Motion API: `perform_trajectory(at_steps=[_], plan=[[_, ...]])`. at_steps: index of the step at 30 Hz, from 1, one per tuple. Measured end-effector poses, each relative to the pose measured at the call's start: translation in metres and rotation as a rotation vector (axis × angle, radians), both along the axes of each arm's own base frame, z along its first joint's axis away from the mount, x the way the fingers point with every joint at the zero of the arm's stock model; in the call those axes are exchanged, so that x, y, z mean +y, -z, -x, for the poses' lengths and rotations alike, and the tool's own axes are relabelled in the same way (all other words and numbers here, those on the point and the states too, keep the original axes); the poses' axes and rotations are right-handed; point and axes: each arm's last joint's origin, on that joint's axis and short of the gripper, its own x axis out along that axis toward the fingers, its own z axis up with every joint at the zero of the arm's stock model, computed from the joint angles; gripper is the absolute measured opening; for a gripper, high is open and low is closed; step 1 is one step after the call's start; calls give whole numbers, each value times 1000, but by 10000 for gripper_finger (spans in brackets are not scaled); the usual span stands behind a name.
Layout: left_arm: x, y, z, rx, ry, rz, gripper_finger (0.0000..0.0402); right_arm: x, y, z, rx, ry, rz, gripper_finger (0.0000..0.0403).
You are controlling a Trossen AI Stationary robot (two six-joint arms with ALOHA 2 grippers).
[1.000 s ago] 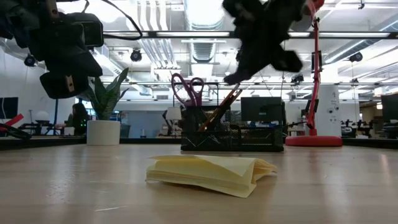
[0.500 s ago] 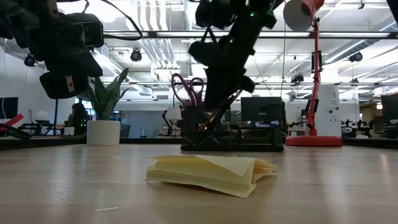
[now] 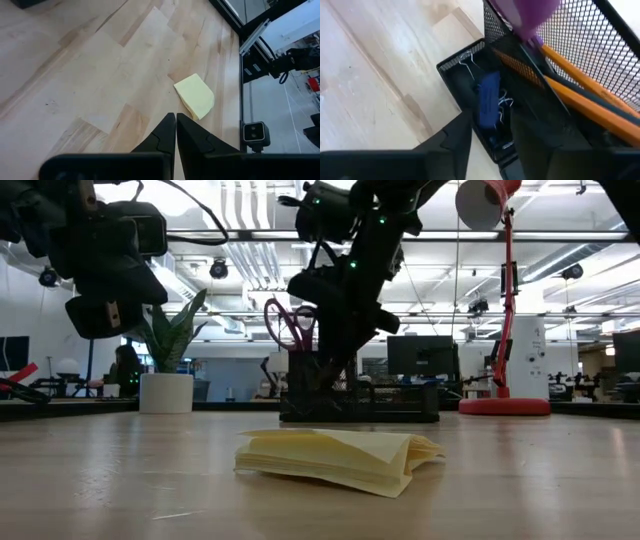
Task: Pick and place office supplies into organizer
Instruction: Put the yellow sticky note pad into the black desk organizer
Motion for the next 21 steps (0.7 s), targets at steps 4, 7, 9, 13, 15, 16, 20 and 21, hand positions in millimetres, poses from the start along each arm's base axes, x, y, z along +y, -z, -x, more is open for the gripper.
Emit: perform_trajectory(at_steps=[4,7,9,13,15,16,20,21], plan=[[0,0,0,0,-1,-1,0,3,-3,2,-3,16,-11,152],[0,0,0,-1,0,-2,0,10,-5,3,-3,16,-19,168],[0,0,0,0,0,-3,0,18,-9,5,2,3,-22,173],[0,0,0,0,0,-3,0,52,-33,16,-18,-120,-8,174],[0,0,0,0,2,-5,0,77,-44,23,-31,-243,-27,172],[0,0,0,-1,3,-8,0,92,-48,26,-35,-313,-52,170],[0,0,0,-11,26,-22,0,153,-46,38,-29,-498,-102,166],[-1,-1,-1,-21,53,-20,0,167,-43,40,-31,-527,-100,166]])
